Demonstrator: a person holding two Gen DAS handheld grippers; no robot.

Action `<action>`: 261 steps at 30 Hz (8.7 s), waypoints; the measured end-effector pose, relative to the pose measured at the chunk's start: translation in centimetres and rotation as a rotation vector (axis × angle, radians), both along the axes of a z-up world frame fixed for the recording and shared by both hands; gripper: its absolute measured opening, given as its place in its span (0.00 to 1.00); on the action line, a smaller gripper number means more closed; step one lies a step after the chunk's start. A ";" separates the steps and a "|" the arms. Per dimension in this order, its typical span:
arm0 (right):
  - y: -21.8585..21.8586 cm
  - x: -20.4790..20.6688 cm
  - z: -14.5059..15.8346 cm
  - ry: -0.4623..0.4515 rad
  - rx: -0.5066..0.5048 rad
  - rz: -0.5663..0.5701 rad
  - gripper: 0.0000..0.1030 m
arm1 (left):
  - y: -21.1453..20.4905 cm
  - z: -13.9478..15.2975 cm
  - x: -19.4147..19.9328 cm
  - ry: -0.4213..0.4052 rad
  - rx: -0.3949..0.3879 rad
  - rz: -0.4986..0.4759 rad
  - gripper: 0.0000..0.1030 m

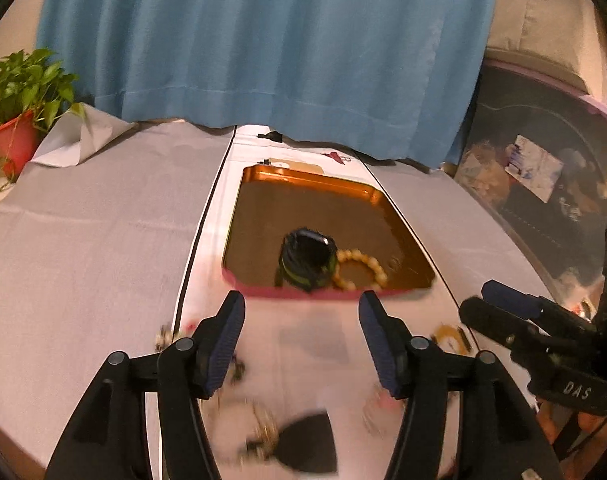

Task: Organize jewelry

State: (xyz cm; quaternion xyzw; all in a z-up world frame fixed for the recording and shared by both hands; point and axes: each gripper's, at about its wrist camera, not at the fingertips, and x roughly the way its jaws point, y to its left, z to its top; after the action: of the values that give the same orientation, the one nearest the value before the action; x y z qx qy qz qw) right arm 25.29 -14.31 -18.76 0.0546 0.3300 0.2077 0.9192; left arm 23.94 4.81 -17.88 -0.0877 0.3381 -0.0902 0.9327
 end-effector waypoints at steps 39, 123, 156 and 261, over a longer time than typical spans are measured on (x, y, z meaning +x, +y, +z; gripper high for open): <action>-2.5 -17.3 4.5 -0.093 -0.049 -0.083 1.00 | -2.4 1.3 -12.7 0.007 -0.004 -0.169 0.82; -1.1 -6.9 3.1 -0.138 0.023 -0.025 0.58 | 0.6 0.6 -1.2 0.066 -0.235 -0.180 0.05; 1.7 -1.5 11.5 -0.270 -0.018 -0.025 0.58 | 1.1 13.4 2.4 -0.192 -0.201 -0.149 0.05; 1.3 -22.8 13.7 -0.249 -0.043 -0.093 1.00 | -3.0 13.7 -18.5 -0.168 0.101 -0.031 0.96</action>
State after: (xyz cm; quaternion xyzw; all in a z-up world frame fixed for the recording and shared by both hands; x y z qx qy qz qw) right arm 2.51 -12.98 -5.04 0.0241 0.2147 0.1629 0.9627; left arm 5.41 1.84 -4.16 -0.0273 0.2643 -0.0946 0.9594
